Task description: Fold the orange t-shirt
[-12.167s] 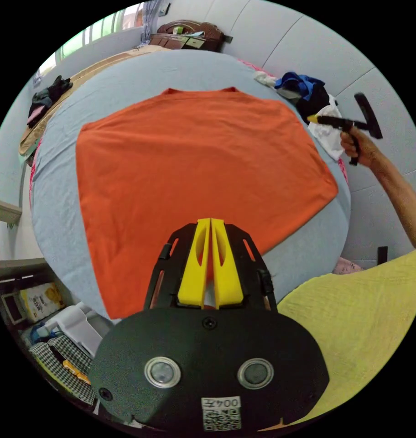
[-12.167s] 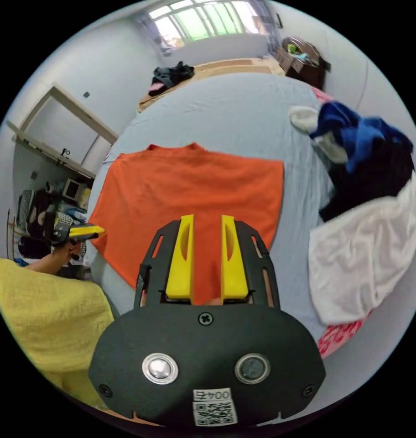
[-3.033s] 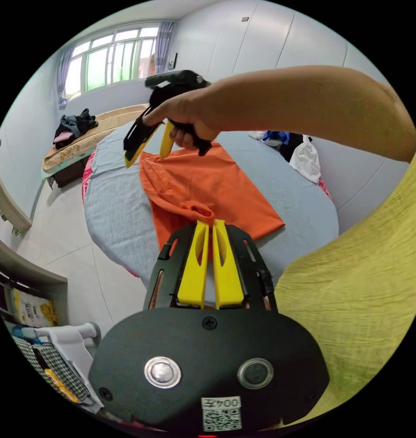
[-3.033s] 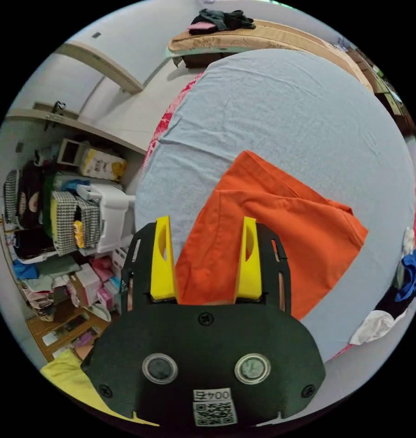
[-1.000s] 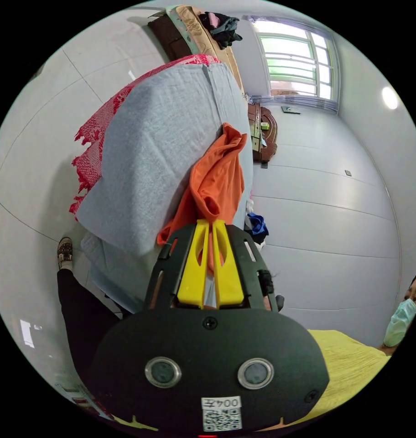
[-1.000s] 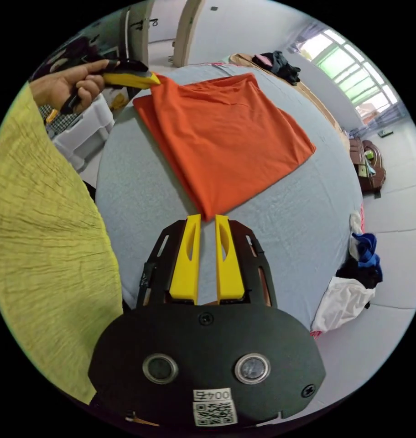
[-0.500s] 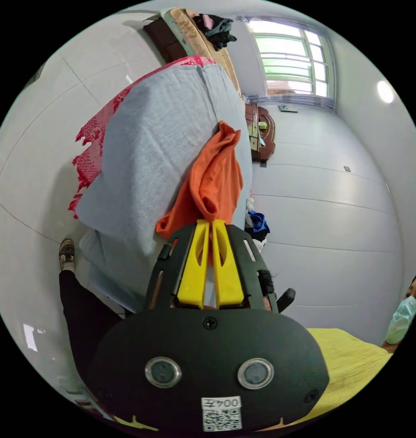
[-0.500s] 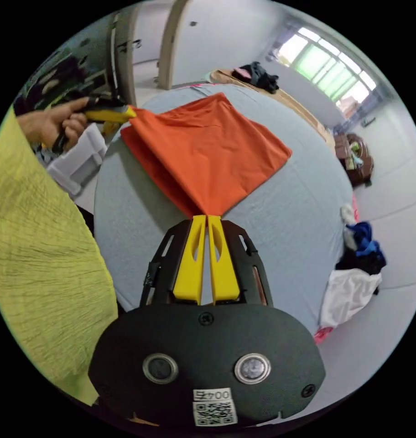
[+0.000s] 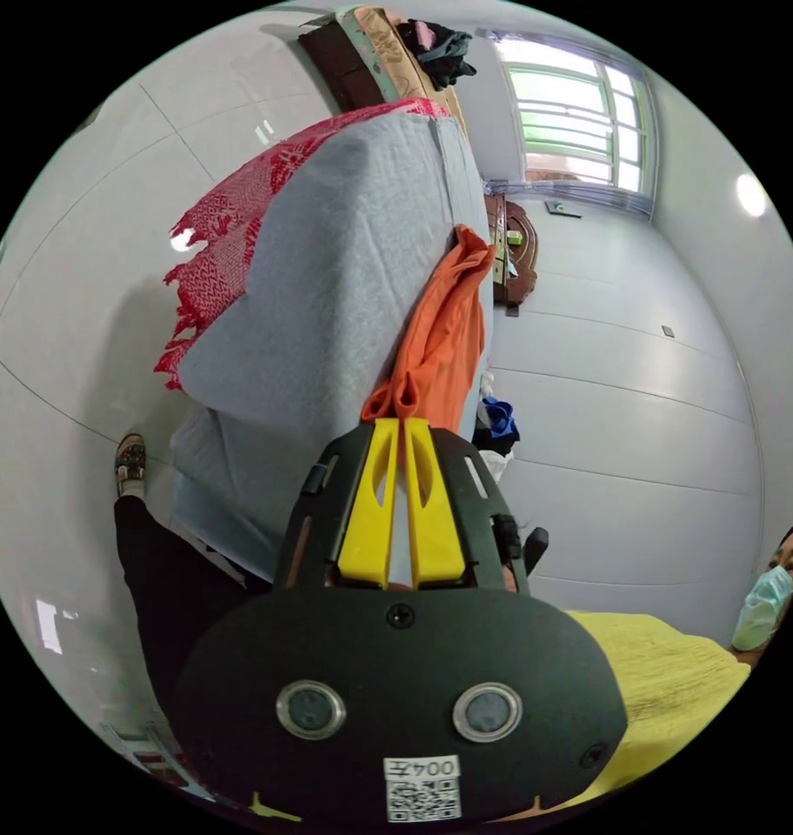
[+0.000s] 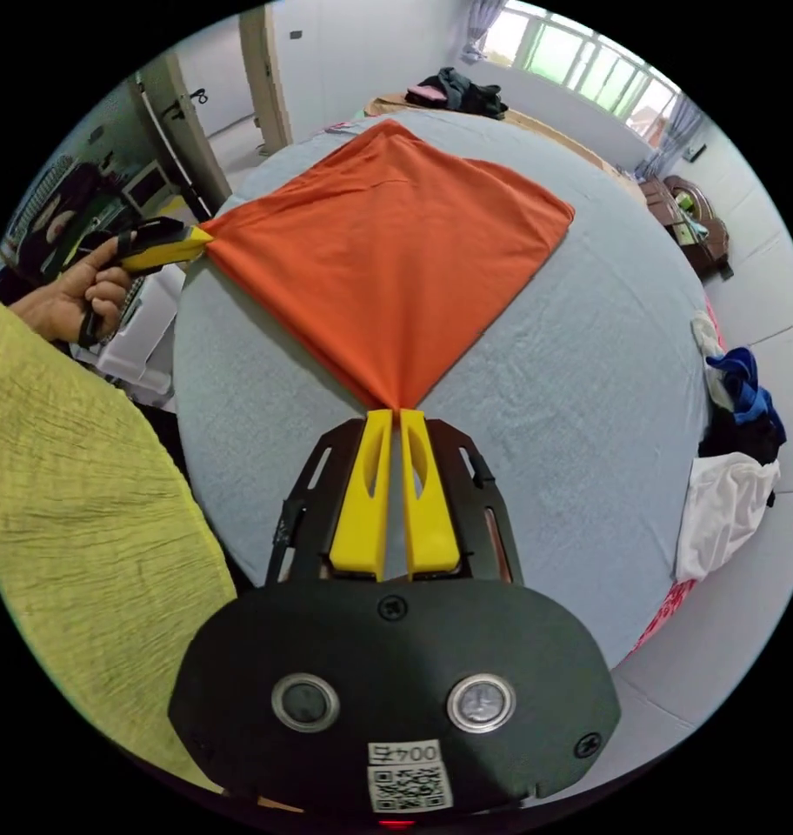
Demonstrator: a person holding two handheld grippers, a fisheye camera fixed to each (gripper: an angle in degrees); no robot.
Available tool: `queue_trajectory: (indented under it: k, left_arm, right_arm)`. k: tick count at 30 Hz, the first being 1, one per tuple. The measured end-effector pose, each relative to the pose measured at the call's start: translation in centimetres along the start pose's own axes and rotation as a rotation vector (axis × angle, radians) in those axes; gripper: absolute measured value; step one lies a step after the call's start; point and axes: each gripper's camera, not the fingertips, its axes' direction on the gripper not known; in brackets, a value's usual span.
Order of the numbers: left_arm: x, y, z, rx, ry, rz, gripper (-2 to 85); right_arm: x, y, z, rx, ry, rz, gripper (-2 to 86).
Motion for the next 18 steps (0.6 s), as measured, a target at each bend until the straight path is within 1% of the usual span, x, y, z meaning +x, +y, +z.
queue_trajectory:
  k: [2, 4, 6, 8, 10, 12, 15, 16, 18]
  left_arm:
    - [0.1, 0.0, -0.4, 0.002, -0.021, 0.010, 0.6]
    - [0.7, 0.1, -1.3, 0.032, -0.075, 0.040, 0.5]
    - [2.3, -0.1, -2.4, 0.077, -0.147, 0.105, 0.4]
    - [3.8, -0.8, -2.2, 0.085, -0.188, 0.165, 0.4]
    - [5.7, -2.2, -0.8, 0.061, -0.209, 0.227, 0.6]
    - [8.7, -5.2, 2.2, 0.017, -0.219, 0.322, 0.9]
    - [12.4, -10.1, 6.3, -0.027, -0.230, 0.412, 2.1]
    - [12.9, -11.3, 7.1, -0.037, -0.224, 0.414, 2.7]
    - [14.2, -16.2, 9.8, -0.082, -0.192, 0.399, 5.6]
  right_arm:
    - [2.4, 0.5, -0.6, -0.067, -0.094, 0.046, 5.9]
    - [4.6, 0.7, -1.7, -0.082, -0.192, 0.103, 8.3]
    - [6.7, 0.5, -3.1, -0.048, -0.248, 0.171, 9.1]
    - [9.0, -0.8, -3.7, -0.022, -0.279, 0.232, 9.6]
    - [10.1, -2.3, -3.1, -0.021, -0.285, 0.238, 10.2]
    - [10.7, -4.1, -1.5, -0.060, -0.292, 0.237, 10.9]
    - [11.1, -6.4, 2.3, -0.186, -0.253, 0.232, 11.4]
    - [11.2, -6.9, 4.1, -0.256, -0.232, 0.239, 11.3]
    - [11.3, -7.4, 4.8, -0.270, -0.179, 0.234, 10.3]
